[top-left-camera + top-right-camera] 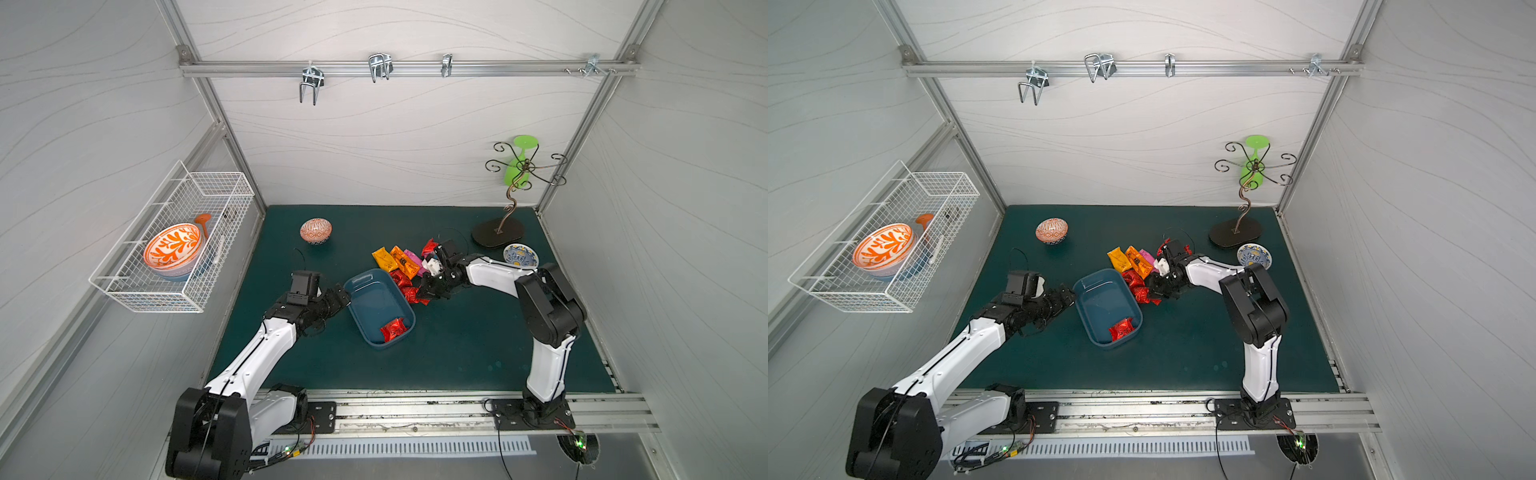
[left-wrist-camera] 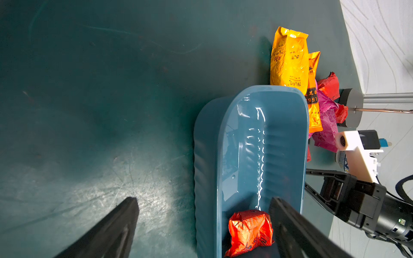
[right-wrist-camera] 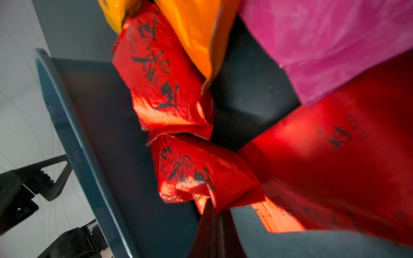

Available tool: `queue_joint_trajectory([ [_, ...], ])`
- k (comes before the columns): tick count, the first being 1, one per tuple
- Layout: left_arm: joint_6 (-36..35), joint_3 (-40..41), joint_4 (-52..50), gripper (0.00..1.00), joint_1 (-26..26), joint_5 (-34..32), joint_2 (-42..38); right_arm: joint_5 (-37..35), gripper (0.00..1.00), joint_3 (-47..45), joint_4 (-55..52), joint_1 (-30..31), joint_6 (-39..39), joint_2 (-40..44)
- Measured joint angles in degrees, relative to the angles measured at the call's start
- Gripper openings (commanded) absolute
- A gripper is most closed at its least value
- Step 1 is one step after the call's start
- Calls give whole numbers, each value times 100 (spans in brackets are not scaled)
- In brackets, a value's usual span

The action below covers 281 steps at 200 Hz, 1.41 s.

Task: Put the tea bags into the storage box
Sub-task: Pick up the tea bag from the center of the board, then place the tea bag in the storage box.

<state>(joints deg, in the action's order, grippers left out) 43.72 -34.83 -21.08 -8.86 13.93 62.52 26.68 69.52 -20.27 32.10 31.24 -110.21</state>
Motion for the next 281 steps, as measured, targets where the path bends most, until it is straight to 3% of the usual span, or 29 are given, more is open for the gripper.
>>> queue_joint_trajectory([
  [35,0,0,-4,96,-4,-2,-28,-229,0,0,-262,-74,-184,275],
  [79,0,0,-7,96,-4,-20,-68,-769,0,33,-765,-39,-535,1231],
  [119,0,0,-7,96,-4,-24,-68,-1080,0,299,-977,684,-793,1718],
  [168,-2,0,-105,96,-4,-68,-151,-1305,0,804,-1016,1895,-866,1314],
  [216,-22,0,-308,96,-7,-175,-444,-1703,1,920,-1078,2037,-857,518],
  [251,-20,0,-310,96,-4,-240,-549,-1996,8,920,-1231,2037,-870,210],
  [281,-20,0,-310,96,-4,-256,-535,-2146,28,933,-1296,2048,-887,157],
])
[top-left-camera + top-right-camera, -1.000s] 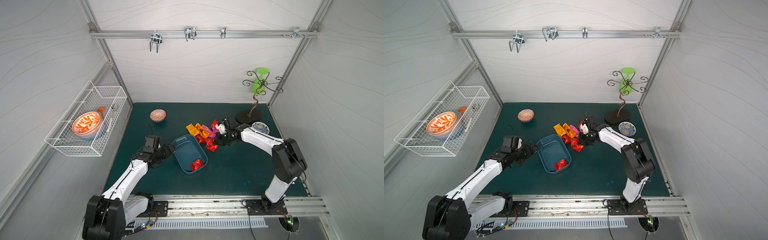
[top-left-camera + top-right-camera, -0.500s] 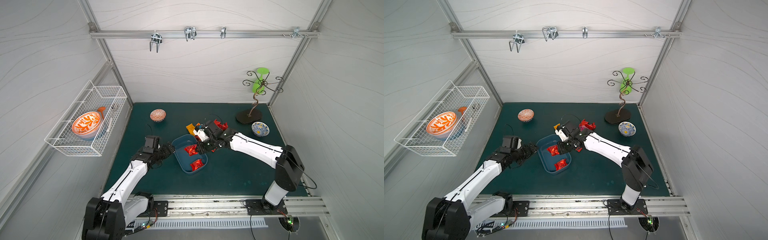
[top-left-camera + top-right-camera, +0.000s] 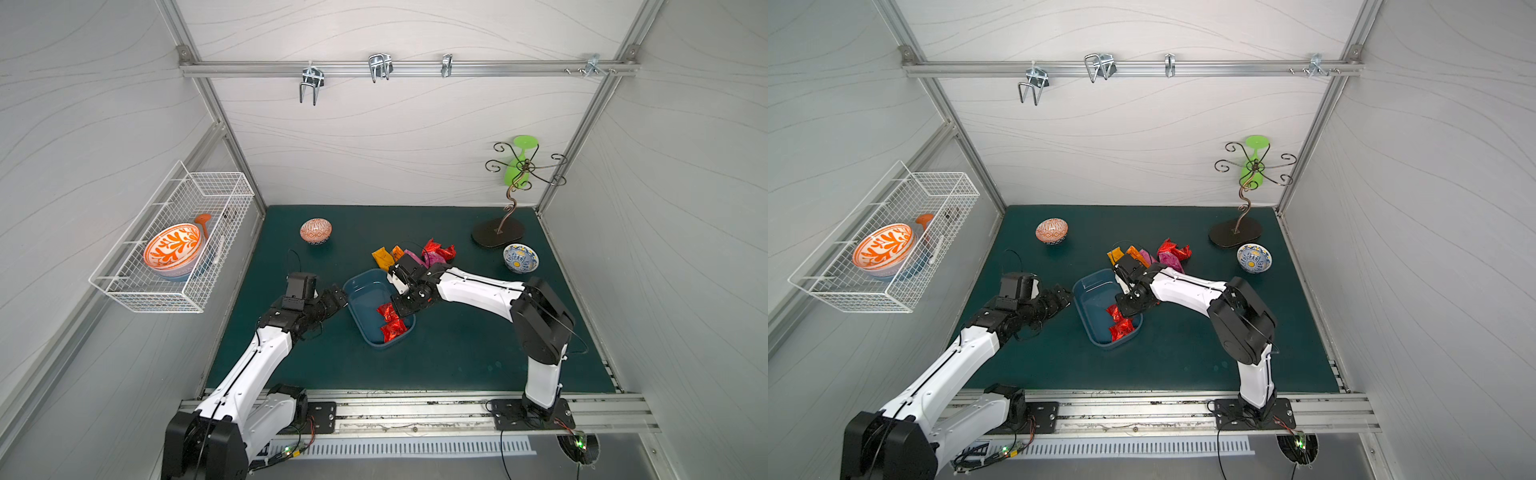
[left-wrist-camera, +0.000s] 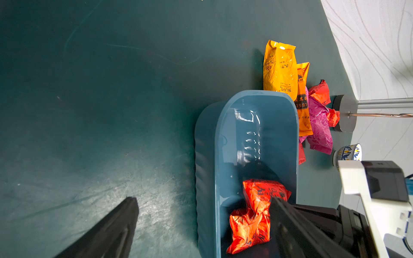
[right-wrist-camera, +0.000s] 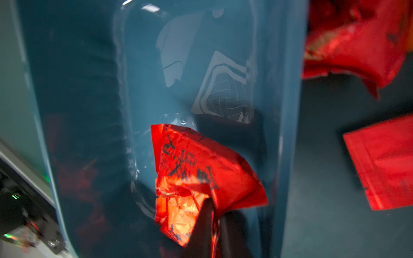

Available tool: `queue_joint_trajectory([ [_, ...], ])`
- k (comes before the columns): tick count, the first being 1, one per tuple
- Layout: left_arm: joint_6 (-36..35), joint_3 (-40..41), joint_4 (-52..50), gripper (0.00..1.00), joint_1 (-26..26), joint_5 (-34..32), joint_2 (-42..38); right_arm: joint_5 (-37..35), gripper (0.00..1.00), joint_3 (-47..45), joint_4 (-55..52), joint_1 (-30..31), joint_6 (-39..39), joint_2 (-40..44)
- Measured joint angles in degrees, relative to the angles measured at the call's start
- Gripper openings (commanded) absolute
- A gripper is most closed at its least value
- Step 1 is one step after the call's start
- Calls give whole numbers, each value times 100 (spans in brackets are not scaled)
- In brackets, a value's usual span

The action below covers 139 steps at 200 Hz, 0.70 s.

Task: Put the tea bags into the storage box
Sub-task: Place the tea bag in the storage box, then pick up the tea bag from the center of the board.

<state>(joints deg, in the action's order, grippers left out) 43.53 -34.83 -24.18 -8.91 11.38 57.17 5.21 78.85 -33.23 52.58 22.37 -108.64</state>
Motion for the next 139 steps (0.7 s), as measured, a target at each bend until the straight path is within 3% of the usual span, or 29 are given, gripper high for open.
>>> queue_joint_trajectory([
  [22,0,0,0,96,-2,2,55,24,40,70,-44,4,9,4],
  [73,-2,0,2,96,-2,4,74,341,51,76,-20,-229,114,654],
  [108,-2,0,2,96,-2,7,81,503,57,-278,212,-1128,363,1633],
  [139,0,0,4,96,-2,24,118,629,59,-852,476,-2070,647,1954],
])
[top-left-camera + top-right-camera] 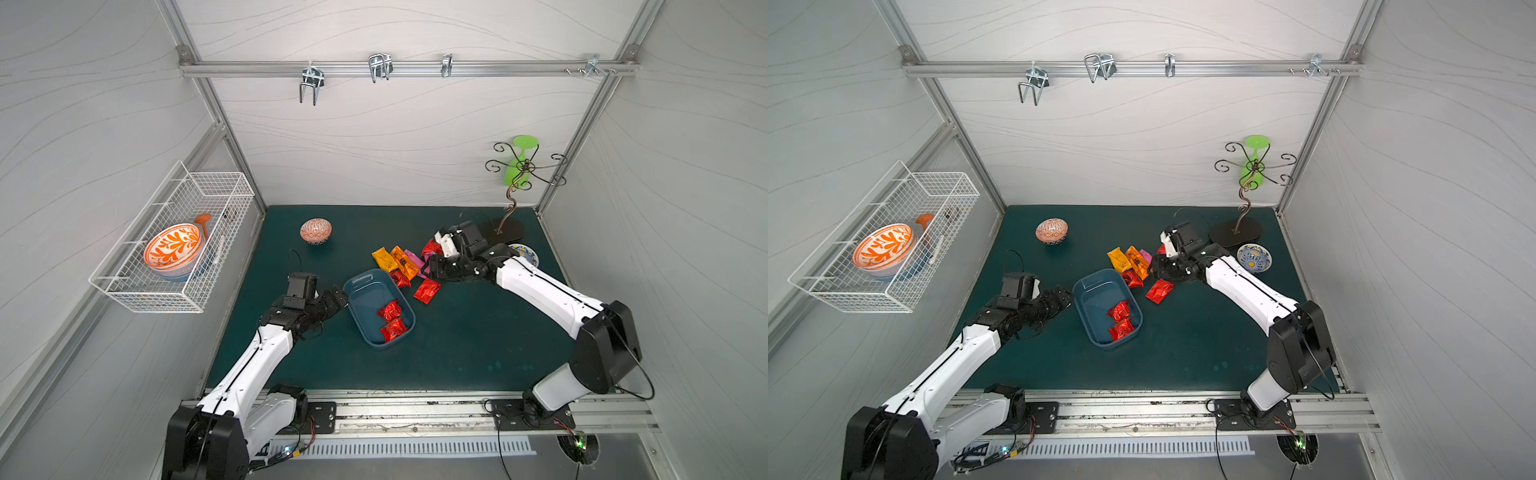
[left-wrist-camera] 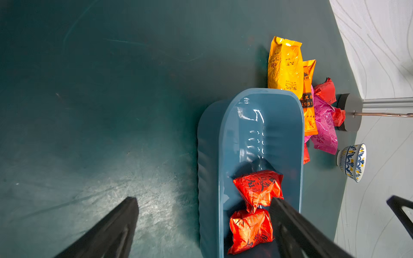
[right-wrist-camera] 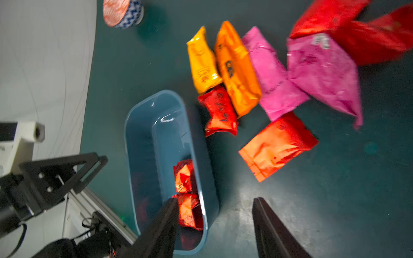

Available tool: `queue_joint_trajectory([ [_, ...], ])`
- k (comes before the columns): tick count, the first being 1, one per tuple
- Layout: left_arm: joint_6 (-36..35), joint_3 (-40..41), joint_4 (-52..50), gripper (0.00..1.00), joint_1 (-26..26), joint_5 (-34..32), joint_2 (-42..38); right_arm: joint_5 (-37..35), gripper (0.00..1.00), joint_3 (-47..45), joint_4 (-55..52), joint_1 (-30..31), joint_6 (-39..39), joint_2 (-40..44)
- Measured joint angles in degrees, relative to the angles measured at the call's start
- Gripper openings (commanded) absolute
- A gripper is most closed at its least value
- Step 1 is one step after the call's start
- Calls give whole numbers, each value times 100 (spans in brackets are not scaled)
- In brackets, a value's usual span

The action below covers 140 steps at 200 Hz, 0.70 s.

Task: Put the tea bags into the storage box
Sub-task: Pick up the tea bag from the center of the board.

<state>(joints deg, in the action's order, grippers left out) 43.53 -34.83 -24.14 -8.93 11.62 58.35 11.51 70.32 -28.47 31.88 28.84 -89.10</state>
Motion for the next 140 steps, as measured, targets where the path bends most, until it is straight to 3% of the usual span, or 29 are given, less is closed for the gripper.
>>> queue_joint_trajectory([
  [34,0,0,2,96,0,26,2,79,59,-658,105,-560,251,-52],
  [140,0,0,2,96,0,81,4,424,59,-680,811,-459,612,-1370],
])
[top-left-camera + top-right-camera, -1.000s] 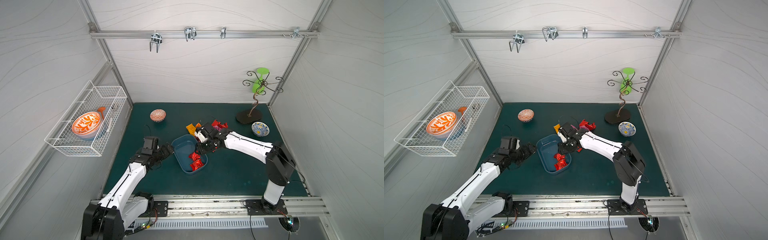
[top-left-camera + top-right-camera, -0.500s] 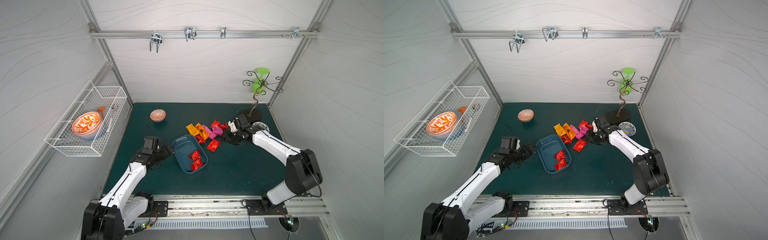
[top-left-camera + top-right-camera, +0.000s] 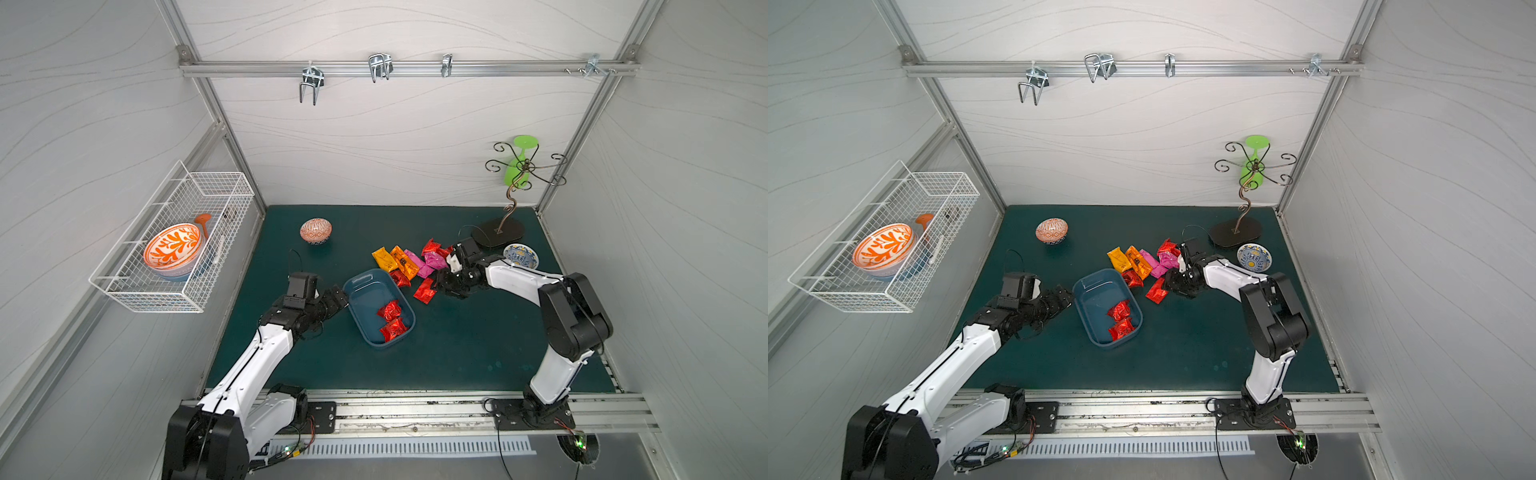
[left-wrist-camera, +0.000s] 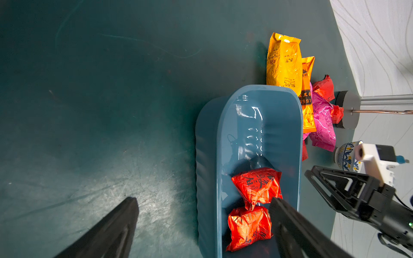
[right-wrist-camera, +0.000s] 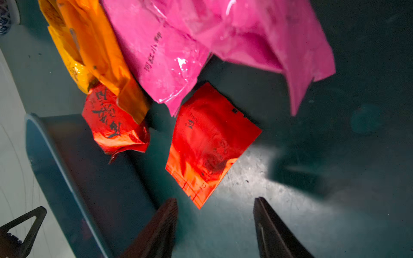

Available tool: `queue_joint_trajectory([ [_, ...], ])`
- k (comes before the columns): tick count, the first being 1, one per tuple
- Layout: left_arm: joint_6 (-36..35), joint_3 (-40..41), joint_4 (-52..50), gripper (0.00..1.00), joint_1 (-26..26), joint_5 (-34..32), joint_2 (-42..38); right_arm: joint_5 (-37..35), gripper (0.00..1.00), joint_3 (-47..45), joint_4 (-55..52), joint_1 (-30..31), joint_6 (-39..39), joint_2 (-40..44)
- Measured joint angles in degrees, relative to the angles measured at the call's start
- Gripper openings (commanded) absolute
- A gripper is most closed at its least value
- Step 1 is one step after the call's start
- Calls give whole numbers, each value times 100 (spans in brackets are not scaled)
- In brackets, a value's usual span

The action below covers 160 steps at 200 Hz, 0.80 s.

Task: Put the tea bags into the storage box
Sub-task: Pick up the tea bag from the center of the board.

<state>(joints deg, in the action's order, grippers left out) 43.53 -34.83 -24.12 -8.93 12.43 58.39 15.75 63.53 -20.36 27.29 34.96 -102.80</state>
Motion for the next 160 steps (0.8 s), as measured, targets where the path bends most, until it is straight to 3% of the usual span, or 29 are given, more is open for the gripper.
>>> queue_joint_trajectory([
  [30,0,0,0,96,0,0,0,-2,56,87,111,59,52,-247],
  [87,0,7,0,96,0,-2,0,-33,40,177,210,83,122,-470],
  [160,-2,7,0,96,0,-4,-7,-105,0,299,310,85,120,-654],
])
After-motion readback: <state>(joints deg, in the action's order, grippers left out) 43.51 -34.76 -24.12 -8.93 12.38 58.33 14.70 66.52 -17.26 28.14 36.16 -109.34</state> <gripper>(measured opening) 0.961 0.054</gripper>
